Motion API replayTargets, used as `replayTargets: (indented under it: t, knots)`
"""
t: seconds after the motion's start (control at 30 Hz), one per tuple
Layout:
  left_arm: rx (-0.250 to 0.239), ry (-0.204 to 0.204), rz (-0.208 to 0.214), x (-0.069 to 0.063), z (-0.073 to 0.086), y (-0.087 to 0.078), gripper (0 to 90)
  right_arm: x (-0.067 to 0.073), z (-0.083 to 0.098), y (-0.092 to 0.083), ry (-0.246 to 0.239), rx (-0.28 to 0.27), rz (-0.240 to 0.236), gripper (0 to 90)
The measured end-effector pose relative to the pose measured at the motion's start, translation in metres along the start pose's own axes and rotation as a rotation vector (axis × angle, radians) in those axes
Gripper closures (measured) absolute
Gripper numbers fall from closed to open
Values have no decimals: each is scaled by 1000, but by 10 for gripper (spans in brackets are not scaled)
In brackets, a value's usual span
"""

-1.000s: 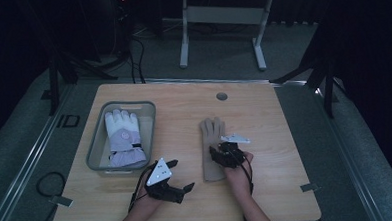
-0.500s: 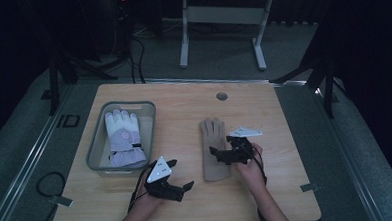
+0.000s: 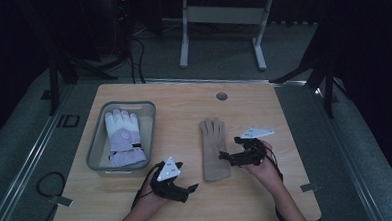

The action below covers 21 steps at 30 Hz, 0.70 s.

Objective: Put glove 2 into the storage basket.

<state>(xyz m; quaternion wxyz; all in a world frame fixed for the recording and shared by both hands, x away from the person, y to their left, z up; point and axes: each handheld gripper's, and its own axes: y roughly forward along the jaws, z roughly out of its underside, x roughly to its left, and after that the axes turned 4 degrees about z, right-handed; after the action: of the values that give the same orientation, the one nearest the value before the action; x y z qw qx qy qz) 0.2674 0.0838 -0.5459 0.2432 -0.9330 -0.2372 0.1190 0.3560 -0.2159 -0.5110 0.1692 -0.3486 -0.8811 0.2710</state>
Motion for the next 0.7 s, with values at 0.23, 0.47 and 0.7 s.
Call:
replayTargets:
  t: [0.23,0.47,0.7]
  knots:
    - [5,49,45,-4,-8,8,151,-7,-2,0,-6,-5,7,229]
    - [5,135,103,-7,-25,24,203,-25,-21,8,16,-26,52,334]
    - [57,282,141,-8,-34,44,295,-38,-29,36,46,9,67,335]
